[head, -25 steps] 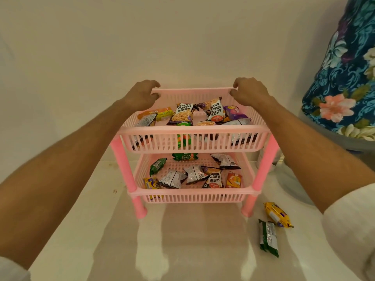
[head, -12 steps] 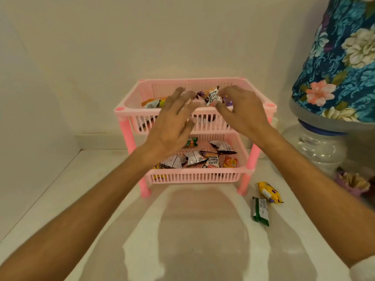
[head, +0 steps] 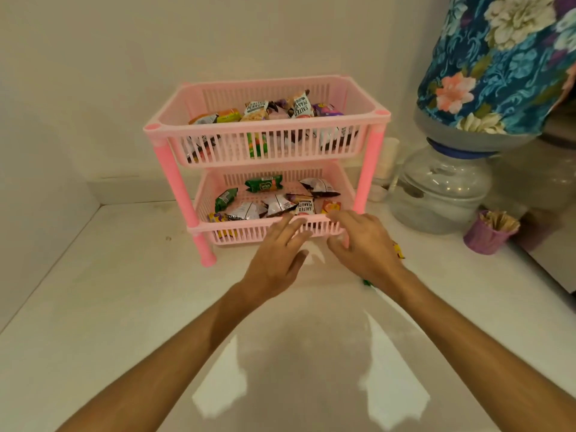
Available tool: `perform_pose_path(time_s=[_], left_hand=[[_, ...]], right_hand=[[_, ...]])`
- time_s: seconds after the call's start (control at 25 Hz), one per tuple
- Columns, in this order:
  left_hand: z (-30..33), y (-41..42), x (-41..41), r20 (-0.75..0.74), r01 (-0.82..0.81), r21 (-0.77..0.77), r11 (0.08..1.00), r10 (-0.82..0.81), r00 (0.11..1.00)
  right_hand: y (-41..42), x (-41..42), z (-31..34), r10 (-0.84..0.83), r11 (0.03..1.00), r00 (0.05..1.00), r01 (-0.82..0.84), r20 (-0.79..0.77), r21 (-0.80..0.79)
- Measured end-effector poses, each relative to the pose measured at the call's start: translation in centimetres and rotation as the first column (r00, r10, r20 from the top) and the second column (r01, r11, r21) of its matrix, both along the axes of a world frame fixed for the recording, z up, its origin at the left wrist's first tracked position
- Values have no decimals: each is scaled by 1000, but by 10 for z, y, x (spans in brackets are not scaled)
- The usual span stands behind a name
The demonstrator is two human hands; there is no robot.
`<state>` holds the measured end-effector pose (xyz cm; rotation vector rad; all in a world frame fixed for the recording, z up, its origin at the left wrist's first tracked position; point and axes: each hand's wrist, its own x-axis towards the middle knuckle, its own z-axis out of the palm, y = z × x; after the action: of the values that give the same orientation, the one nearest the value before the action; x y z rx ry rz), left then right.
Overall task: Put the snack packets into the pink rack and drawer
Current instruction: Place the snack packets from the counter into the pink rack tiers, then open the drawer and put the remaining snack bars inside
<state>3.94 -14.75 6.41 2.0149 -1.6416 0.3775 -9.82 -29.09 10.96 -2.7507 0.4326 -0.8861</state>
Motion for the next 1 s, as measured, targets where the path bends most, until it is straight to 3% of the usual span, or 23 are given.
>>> perform_pose_path(time_s=[0.24,0.4,0.48,0.64,0.8,1.0], left_hand=[[-80,19,-50,-138,-36,236,971,71,988],[-118,33,-88,-172,-36,332,943,98,980],[-130,38,-104,-190,-37,361,932,113,975],[-148,43,-129,-221,-49,438,897,160,962],[-158,46,-150,-243,-39,515,856,189,951],[-171,51,-175,-198,-85,539,838,225,954]], right_hand=[[19,-66,-81,-59,946,986,105,-158,305],[35,-106,-119,-18,826,961,170,-276,537],[41,-126,-133,21,718,965,166,-260,676],[49,-163,-152,149,409,974,94,-168,908],[58,-198,-170,128,127,984,111,-128,986],[58,-237,-181,61,-68,996,69,-64,995]])
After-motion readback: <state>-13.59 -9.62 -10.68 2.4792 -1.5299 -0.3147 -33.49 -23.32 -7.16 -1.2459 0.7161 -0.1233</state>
